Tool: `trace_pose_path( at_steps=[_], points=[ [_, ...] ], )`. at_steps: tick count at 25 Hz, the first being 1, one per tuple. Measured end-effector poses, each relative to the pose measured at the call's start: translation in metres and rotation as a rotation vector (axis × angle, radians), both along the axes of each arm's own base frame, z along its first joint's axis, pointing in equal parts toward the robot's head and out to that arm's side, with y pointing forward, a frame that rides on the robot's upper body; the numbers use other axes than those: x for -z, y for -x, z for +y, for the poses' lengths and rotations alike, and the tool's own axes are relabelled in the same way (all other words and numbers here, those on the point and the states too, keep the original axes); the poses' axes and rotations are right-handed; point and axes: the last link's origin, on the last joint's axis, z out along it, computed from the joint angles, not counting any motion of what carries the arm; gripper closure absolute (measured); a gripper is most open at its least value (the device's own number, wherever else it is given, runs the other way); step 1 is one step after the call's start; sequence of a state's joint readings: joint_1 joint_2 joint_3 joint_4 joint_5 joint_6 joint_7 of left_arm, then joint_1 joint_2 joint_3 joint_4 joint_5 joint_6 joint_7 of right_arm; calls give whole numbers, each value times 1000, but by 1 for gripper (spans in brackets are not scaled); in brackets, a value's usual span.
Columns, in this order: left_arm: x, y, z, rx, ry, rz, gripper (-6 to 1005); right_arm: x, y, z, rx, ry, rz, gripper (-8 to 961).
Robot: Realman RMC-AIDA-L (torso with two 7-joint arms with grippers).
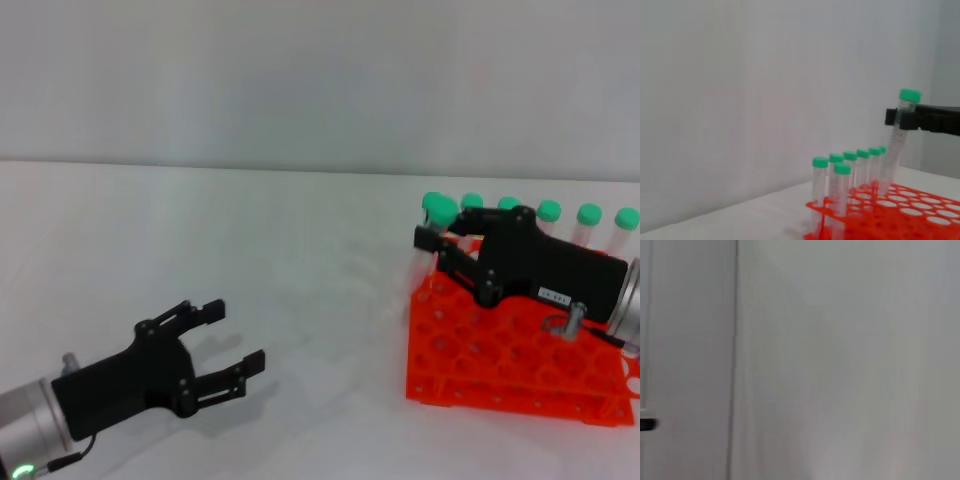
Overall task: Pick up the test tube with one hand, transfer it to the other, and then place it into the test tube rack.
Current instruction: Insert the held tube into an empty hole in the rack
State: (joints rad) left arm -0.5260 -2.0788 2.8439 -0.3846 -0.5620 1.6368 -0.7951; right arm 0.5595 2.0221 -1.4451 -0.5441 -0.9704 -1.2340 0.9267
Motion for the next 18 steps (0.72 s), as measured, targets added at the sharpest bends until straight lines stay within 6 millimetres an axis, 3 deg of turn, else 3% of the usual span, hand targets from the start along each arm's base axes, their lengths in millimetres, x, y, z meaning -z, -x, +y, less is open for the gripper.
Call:
trace_pose_path(
  at_steps=[7, 18],
  points=[
    [0, 8, -10, -34, -10, -5, 105, -5, -7, 4, 7, -99, -18, 718],
    [-5, 10, -7, -40, -32, -4, 105, -1, -23, 11, 62, -171, -91, 705]
  ],
)
